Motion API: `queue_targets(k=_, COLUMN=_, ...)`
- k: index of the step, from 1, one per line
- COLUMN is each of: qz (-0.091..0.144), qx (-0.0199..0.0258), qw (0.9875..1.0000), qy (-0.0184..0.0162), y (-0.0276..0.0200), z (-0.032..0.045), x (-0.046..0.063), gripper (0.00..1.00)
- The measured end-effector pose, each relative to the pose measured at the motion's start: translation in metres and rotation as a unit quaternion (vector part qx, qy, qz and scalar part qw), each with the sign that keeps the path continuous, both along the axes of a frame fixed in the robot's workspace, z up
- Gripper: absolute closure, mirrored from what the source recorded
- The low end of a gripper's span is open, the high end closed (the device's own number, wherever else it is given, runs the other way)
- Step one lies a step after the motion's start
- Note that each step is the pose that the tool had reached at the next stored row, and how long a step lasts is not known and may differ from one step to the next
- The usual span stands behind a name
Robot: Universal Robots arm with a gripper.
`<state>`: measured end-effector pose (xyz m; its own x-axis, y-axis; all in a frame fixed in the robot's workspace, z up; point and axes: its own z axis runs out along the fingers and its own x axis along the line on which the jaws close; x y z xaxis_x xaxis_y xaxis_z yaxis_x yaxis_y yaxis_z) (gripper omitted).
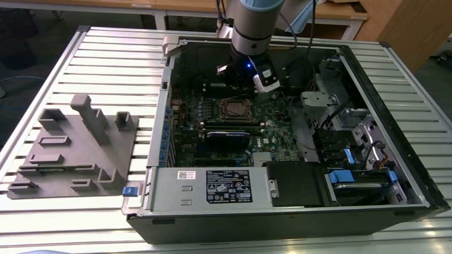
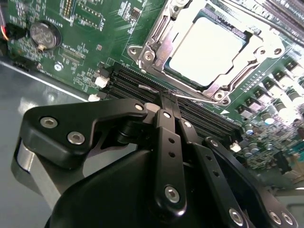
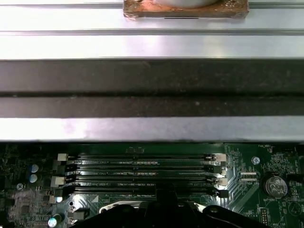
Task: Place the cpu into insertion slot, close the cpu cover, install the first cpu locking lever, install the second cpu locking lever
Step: 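Install the first cpu locking lever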
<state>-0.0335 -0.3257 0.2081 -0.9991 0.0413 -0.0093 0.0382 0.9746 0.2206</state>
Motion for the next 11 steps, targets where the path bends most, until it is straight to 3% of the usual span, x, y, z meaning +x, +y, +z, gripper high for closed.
queue_targets(k=2, qz=-0.013, qx=0.0, qw=0.9999, qy=0.0, y=0.0, z=-0.0003, x=0.0, gripper=0.89)
queue_targets(k=11, qz=-0.021, qx=0.0001, qw=0.9998, qy=0.0, y=0.0, z=-0.0004, x=0.0, gripper=0.89)
